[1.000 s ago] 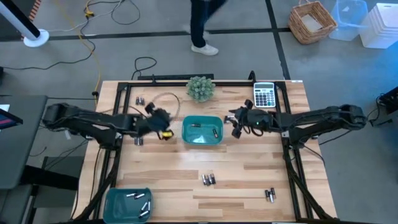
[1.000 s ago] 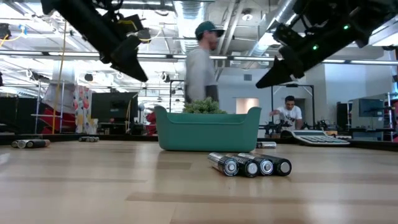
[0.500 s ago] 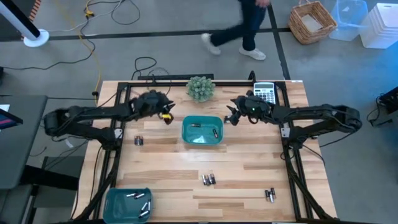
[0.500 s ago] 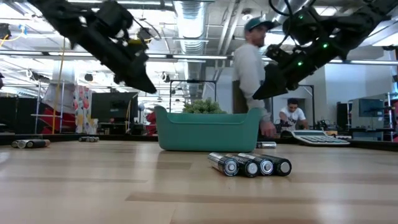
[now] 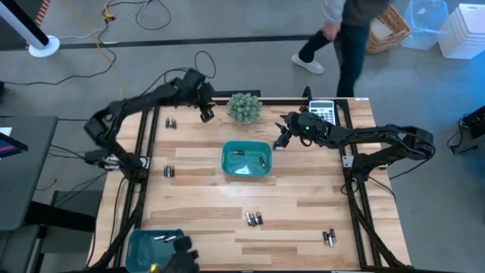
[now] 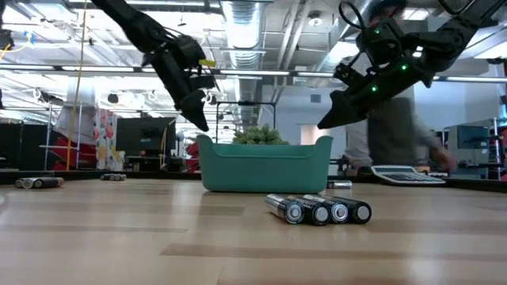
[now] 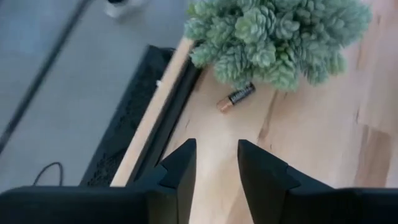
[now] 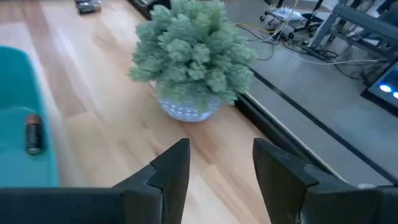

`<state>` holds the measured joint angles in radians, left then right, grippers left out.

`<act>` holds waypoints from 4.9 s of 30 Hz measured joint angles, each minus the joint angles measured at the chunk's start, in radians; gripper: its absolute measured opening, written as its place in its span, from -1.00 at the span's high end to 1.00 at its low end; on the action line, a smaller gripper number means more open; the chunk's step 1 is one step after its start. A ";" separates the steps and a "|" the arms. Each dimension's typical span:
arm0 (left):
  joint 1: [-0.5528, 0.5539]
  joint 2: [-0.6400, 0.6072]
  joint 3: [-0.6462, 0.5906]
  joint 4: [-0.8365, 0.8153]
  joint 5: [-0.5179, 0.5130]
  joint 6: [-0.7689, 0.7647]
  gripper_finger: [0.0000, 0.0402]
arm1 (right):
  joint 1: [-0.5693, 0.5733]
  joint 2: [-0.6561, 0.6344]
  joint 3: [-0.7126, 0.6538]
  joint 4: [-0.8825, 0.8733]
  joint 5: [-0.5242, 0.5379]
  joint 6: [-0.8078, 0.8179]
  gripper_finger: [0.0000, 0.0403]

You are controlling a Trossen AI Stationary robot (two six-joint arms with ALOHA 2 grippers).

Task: Sort batteries
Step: Put the silver battery into the blue bin

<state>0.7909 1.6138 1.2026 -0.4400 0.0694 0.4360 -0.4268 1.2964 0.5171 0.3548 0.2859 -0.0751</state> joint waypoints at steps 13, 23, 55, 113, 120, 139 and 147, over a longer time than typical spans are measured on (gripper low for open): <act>0.027 0.281 0.224 -0.131 0.138 0.175 0.15 | -0.049 -0.002 0.000 0.060 0.000 -0.065 0.04; 0.021 0.419 0.342 -0.154 0.162 0.174 0.11 | -0.061 -0.002 0.000 0.059 0.000 -0.065 0.04; 0.015 0.464 0.403 -0.251 0.155 0.170 0.11 | -0.034 0.000 0.001 -0.350 -0.209 0.002 0.04; 0.015 0.464 0.402 -0.242 0.156 0.154 0.11 | -0.104 0.230 0.001 -0.234 -0.287 -0.087 0.06; 0.015 0.464 0.402 -0.242 0.156 0.153 0.11 | -0.103 0.246 0.001 -0.222 -0.293 -0.092 0.37; 0.015 0.464 0.402 -0.242 0.156 0.131 0.11 | -0.103 0.261 0.001 -0.163 -0.287 -0.117 0.93; 0.016 0.464 0.402 -0.242 0.156 0.128 0.11 | -0.097 0.246 0.000 -0.170 -0.286 -0.109 0.93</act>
<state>0.8066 2.0776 1.6043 -0.6816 0.2253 0.5640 -0.5242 1.5425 0.5167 0.1846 0.0004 -0.1843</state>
